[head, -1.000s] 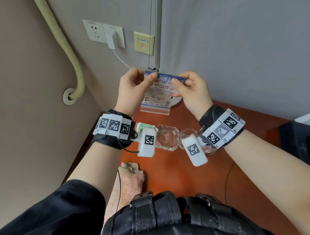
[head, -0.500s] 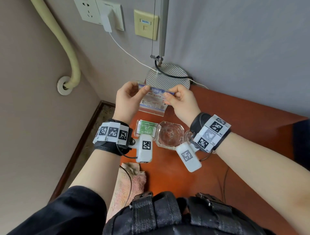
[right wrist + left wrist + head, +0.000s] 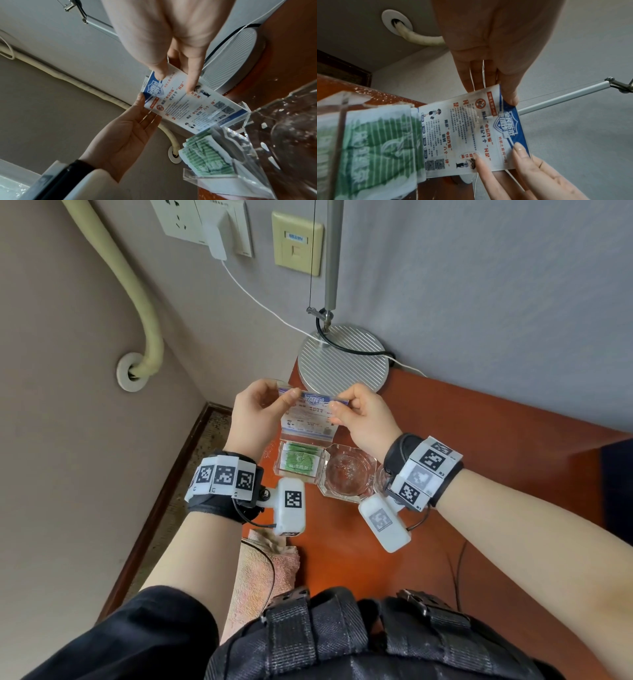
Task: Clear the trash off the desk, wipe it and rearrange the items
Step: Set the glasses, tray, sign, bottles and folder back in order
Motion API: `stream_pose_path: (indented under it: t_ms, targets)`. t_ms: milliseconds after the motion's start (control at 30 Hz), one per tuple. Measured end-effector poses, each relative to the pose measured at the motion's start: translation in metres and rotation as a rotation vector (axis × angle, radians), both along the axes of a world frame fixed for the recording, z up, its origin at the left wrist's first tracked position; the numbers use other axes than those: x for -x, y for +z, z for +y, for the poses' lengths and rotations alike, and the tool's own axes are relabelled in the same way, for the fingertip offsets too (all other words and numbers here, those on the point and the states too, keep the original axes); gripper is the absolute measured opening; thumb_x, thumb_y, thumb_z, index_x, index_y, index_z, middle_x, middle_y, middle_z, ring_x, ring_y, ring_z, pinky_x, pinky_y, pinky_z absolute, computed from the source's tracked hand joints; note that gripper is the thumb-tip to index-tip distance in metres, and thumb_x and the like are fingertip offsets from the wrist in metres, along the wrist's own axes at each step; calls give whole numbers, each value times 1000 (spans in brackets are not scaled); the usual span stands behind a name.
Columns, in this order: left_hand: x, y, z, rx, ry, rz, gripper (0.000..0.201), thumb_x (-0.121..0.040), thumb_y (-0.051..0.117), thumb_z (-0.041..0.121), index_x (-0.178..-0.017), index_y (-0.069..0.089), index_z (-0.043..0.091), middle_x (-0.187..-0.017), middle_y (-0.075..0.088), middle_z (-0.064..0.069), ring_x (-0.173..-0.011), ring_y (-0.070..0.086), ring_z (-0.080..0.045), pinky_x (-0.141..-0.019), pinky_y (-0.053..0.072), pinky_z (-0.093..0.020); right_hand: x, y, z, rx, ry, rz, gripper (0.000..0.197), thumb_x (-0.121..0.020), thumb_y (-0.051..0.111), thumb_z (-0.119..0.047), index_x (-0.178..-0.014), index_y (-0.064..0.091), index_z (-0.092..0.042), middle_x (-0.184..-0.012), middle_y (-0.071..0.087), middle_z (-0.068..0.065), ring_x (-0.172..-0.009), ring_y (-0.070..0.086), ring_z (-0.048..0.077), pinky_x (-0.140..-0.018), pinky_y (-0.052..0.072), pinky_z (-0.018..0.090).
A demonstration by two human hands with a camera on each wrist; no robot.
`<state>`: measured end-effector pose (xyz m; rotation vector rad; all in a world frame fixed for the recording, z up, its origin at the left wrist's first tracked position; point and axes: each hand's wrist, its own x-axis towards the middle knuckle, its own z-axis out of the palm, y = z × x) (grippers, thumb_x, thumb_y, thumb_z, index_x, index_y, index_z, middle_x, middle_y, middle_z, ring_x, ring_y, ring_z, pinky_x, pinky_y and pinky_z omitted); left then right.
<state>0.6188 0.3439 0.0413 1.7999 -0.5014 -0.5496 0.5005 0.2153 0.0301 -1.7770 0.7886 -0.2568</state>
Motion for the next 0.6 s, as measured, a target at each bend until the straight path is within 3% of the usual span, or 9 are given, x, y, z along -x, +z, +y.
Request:
stream_pose_path:
  t_ms: [267, 400, 600]
  targets:
    - [3, -2, 8, 4, 23, -2, 15, -85, 68, 28, -89, 64, 14, -83, 68, 1, -77, 65, -11, -71, 54, -22, 2, 0, 7, -27, 30, -7, 16, -93, 58, -16, -82, 50, -25, -99, 68, 11, -91, 68, 23, -85, 55, 46]
    - [2, -1, 11, 6, 33, -6, 15, -85, 68, 28, -88, 64, 14, -88, 70, -7, -83, 67, -21, -75, 55, -30, 0, 0, 12, -39, 27, -15, 17, -93, 59, -16, -82, 50, -26, -98, 69, 12, -91, 68, 25, -86, 55, 48]
    - [4, 0, 13, 8, 29, 16, 19, -85, 68, 27, -91, 64, 10, -88, 70, -6, -84, 68, -21, -76, 56, -29, 4, 2, 14, -25, 30, -16, 17, -92, 60, -15, -81, 51, -25, -96, 69, 10, -91, 68, 23, -85, 55, 47]
